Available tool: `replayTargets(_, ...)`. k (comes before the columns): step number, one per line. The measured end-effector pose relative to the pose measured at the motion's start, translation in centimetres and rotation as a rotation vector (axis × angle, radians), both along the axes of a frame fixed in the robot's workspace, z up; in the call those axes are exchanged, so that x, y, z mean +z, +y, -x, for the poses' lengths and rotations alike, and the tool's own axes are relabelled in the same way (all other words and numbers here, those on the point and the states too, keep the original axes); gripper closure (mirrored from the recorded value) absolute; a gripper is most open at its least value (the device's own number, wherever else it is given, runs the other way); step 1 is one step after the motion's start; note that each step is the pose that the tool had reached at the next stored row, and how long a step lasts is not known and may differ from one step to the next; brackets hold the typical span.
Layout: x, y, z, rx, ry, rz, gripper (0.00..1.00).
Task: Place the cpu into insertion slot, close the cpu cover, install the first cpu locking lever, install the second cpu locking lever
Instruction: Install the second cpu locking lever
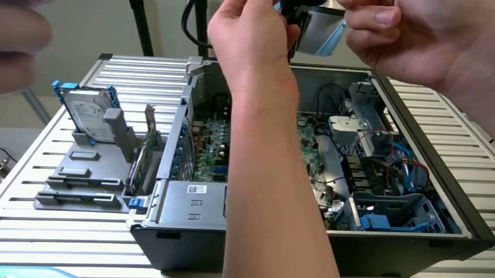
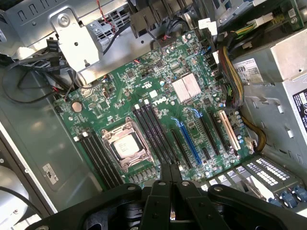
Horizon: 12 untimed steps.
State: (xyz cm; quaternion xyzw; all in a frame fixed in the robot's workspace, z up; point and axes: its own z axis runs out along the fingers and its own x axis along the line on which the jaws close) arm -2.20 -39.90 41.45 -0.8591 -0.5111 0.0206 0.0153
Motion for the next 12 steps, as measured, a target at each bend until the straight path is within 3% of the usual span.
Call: replayTargets(12, 0.0, 0.0, -0.01, -0.001, 0.0, 0.0, 0.89)
